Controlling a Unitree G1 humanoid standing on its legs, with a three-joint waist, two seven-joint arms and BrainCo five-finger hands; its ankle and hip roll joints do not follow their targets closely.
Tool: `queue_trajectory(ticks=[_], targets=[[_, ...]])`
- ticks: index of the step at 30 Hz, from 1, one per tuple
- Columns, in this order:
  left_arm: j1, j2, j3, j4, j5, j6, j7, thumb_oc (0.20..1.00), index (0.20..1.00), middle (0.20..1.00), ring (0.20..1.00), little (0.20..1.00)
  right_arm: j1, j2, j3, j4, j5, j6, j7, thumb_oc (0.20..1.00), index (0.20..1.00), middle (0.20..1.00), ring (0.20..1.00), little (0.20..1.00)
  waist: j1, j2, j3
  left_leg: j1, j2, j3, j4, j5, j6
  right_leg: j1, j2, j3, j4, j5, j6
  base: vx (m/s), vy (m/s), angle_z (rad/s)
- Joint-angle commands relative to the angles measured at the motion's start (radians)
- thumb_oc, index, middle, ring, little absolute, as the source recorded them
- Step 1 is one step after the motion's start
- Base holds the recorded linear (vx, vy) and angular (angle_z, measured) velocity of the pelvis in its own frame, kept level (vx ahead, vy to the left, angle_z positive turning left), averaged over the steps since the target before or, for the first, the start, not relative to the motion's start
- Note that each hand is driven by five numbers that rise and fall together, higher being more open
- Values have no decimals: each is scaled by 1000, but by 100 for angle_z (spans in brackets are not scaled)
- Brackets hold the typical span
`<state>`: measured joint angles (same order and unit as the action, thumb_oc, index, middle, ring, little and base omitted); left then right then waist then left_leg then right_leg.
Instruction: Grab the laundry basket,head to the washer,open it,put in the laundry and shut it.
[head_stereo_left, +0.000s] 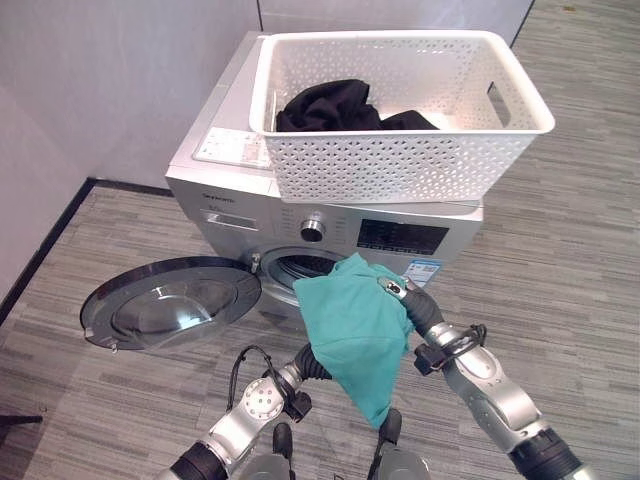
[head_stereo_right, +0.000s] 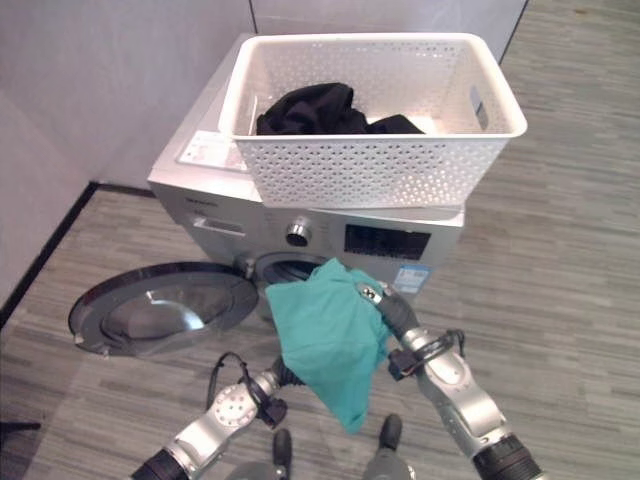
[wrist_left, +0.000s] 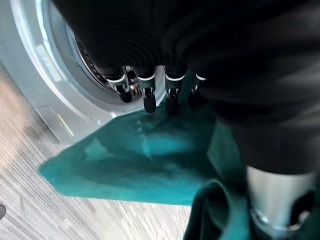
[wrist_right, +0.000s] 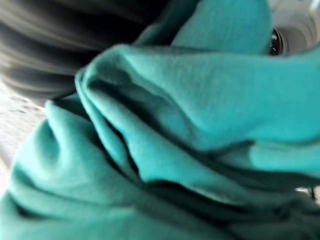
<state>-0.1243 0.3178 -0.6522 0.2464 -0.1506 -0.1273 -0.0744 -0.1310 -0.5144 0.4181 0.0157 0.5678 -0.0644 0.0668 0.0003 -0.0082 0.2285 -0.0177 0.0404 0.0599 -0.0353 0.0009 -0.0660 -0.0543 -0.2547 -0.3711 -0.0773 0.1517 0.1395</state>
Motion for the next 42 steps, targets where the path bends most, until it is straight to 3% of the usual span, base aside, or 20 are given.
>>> queue_trajectory(ticks=[1, 12, 31, 36, 39, 42], targets=[[-71, 2, -15, -30, -2, -35, 35, 1000, 1000, 1000, 1000, 1000, -100, 19, 30, -44, 3, -37, -7, 200, 200, 200, 200, 200, 35, -69, 7, 22, 43, 23, 84, -145, -2, -78, -117, 32, 38, 30, 54, -28, -26, 10], [-139, -34, -43, -37, -47, -18, 55, 1000, 1000, 1000, 1000, 1000, -148, 28, 72, -2, -17, -24, -23, 200, 200, 200, 200, 200, 48, -59, 38, -28, 60, -21, 79, -111, -18, -71, -115, -7, 43, 13, 46, -13, -38, 21], [-353, -210, -256, 112, -103, -4, 78, 1000, 1000, 1000, 1000, 1000, -299, 107, 174, 18, 47, -47, -70, 200, 200, 200, 200, 200, 18, -59, 72, -61, 76, -31, 53, -84, -22, -109, -101, 5, 71, -13, 32, -8, -11, 8], [-414, -196, -316, 102, 30, -16, 48, 1000, 1000, 1000, 1000, 1000, -359, 119, 188, 41, 71, -59, -75, 200, 200, 200, 200, 200, 19, -55, 81, -56, 80, -25, 45, -84, -22, -123, -98, 16, 73, -11, 34, -3, 2, -1], [-465, -184, -363, 110, 215, -34, 42, 1000, 1000, 1000, 1000, 1000, -383, 129, 190, 35, 86, -76, -75, 200, 200, 200, 200, 200, 17, -56, 85, -54, 84, -17, 42, -86, -23, -133, -94, 22, 74, -11, 35, -5, 5, -1], [-498, -168, -367, 95, 296, -44, 58, 1000, 1000, 1000, 1000, 1000, -383, 128, 184, 22, 90, -85, -74, 200, 200, 200, 200, 200, 17, -56, 86, -54, 83, -16, 41, -87, -22, -136, -95, 25, 74, -11, 36, 0, 0, 0]])
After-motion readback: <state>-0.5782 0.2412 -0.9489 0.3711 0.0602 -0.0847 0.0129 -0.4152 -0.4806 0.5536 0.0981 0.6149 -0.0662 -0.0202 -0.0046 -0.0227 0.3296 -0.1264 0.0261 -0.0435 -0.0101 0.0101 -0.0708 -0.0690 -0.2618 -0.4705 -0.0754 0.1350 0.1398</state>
